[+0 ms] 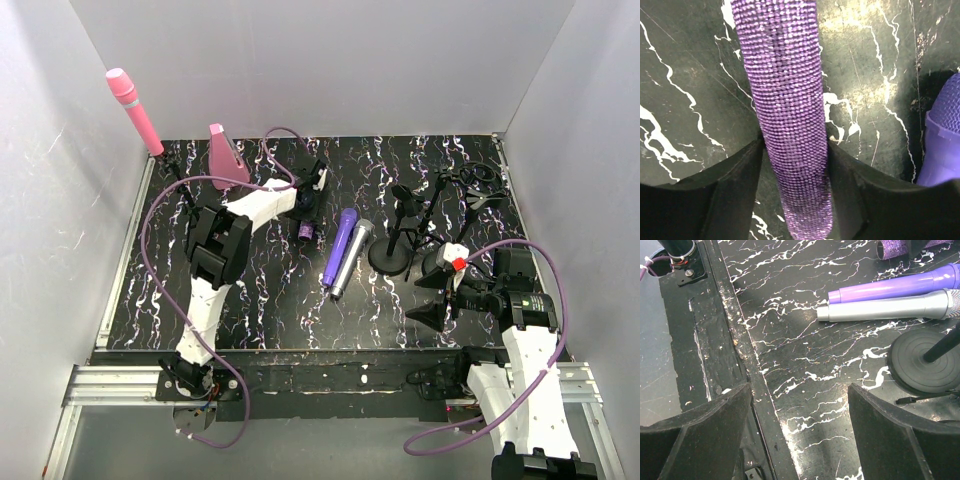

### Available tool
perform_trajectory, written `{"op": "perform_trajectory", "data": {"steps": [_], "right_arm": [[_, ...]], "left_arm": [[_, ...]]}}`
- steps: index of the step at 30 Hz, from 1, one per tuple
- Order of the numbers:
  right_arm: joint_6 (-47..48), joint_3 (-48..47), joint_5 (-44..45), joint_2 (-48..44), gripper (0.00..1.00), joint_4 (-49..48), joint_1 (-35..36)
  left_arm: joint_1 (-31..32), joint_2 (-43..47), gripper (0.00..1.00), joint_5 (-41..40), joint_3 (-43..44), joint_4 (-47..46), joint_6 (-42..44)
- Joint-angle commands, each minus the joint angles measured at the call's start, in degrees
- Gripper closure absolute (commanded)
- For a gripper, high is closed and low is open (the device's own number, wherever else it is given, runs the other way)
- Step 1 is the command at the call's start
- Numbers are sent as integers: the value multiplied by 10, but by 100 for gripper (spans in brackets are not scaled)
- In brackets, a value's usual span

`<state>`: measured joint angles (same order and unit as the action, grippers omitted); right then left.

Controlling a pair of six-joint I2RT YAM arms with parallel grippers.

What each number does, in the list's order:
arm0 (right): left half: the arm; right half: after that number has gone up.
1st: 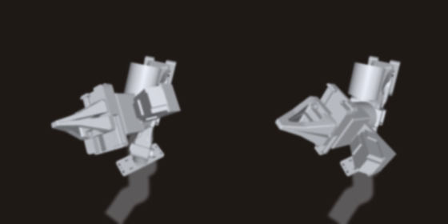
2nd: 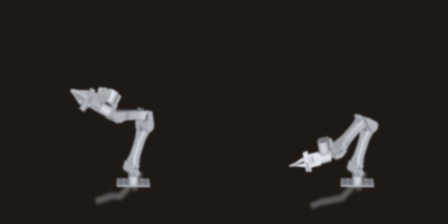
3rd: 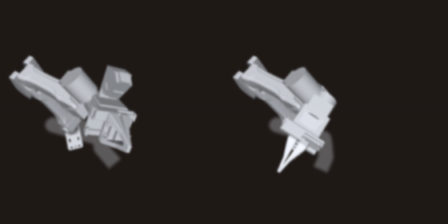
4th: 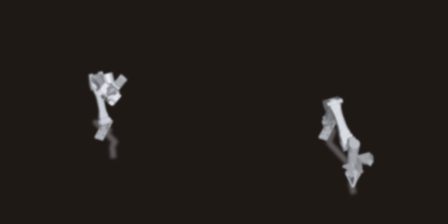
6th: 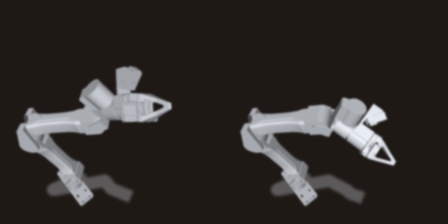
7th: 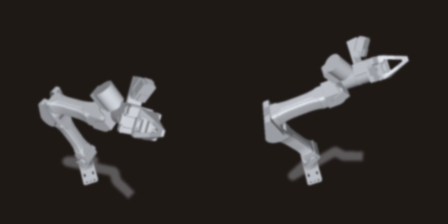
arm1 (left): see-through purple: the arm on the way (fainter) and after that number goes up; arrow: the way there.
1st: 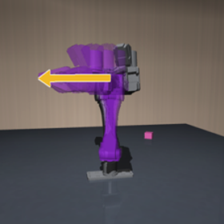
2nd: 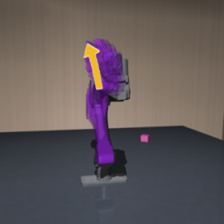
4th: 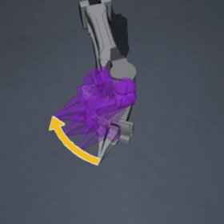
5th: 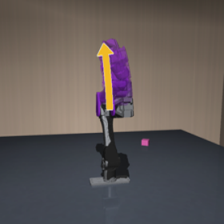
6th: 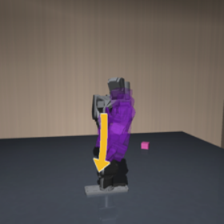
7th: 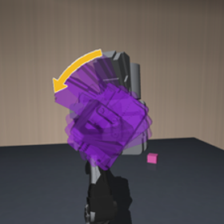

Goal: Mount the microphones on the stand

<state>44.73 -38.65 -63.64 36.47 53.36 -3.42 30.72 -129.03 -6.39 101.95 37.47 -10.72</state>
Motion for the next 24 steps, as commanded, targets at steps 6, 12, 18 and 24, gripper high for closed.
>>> {"op": "perform_trajectory", "data": {"steps": [6,12,18,24], "right_arm": [[0,-1,-18,-3,15,-12,-6],[3,-3,-18,-3,15,-8,-9],[29,-13,-19,0,15,22,-11],[97,-85,-36,33,15,115,-8]], "left_arm": [[3,33,93,-14,-22,8,-1],[3,201,100,2,-198,-92,-25],[2,440,100,55,-393,-200,-55],[4,653,100,133,-533,-265,-110]]}}
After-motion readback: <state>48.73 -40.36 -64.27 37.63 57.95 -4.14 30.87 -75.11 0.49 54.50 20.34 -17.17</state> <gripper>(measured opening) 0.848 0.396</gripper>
